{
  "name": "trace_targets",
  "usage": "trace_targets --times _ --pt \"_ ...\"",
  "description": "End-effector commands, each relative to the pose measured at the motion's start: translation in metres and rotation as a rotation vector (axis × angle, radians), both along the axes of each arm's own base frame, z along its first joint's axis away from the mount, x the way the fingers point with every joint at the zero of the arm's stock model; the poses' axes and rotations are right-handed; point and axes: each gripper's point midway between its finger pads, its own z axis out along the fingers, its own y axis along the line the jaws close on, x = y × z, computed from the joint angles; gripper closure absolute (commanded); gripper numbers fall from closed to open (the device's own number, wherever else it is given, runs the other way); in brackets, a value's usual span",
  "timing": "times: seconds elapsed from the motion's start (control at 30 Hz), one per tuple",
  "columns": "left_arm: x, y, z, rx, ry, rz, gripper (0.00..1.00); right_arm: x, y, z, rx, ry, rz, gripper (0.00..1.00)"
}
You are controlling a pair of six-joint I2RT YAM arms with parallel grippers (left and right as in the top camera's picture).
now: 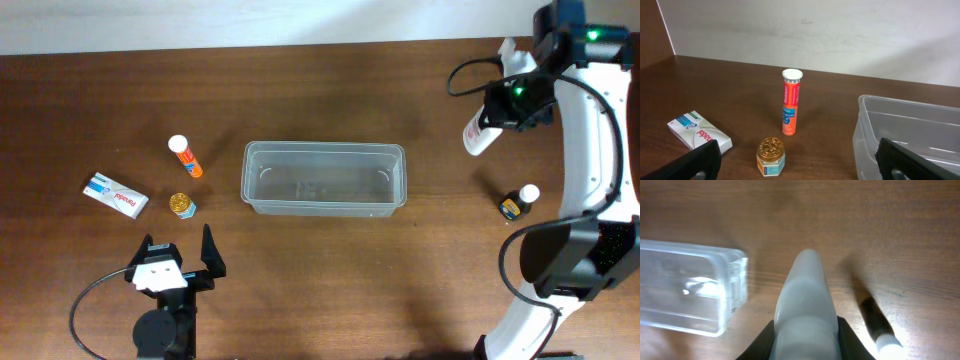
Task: Pack container
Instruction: 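Carry the lotion bottle over the container's right end and lower it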
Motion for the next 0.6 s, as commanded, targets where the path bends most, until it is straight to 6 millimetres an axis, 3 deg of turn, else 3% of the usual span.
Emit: trace_targets --times 0.0,0.1,0.33,0.57 --pt "0.000 0.001 -0.002 0.016 0.001 0.004 0.01 -0.004 0.040 0.040 0.044 -0.072 0.063 0.89" --pt "0.000 0.001 -0.002 0.016 0.001 0.004 0.01 -0.012 0.073 0.049 0.051 -0.071 0.124 0.89" --pt "0.000 0.001 -0.002 0.016 0.001 0.004 0.01 -0.034 0.150 0.047 0.051 -0.041 0.316 0.89" --pt "0.000 0.001 -0.002 0.016 0.001 0.004 0.01 -0.044 0.179 0.040 -0.017 -0.024 0.315 0.89"
